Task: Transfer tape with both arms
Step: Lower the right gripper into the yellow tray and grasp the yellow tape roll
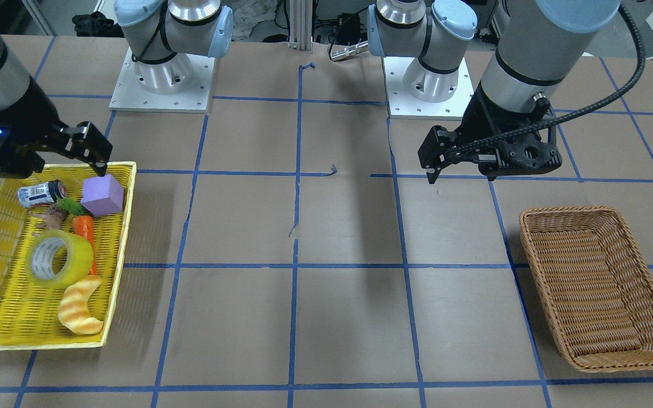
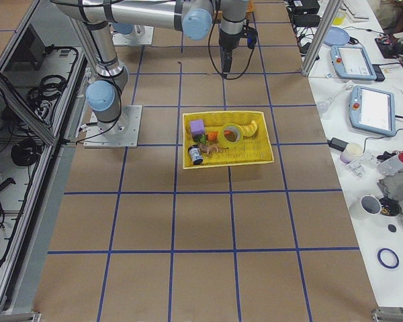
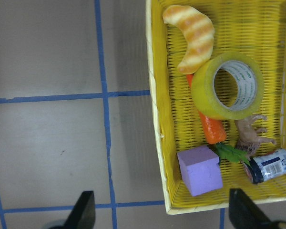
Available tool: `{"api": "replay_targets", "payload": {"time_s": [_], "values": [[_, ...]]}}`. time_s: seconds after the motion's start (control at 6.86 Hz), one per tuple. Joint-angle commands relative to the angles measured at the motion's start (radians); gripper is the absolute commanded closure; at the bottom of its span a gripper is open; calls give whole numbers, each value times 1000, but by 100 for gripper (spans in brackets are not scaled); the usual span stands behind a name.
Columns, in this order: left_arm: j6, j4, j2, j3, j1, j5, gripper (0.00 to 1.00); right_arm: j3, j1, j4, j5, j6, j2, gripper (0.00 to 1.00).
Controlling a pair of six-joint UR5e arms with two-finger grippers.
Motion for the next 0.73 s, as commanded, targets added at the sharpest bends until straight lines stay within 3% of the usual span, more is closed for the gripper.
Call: {"api": "replay_targets", "payload": {"time_s": [0.0,0.29,0.58], "values": [[6,0,0,-6,-2,-27,0,14,-73,-105,-2,-139,115,0],[69,0,1,-12,-4,-21,0,103,-122,-308,5,-162,224,0],[67,0,0,-12,-4,-27,0,215,-149,-414,-4,-160,252,0]]}}
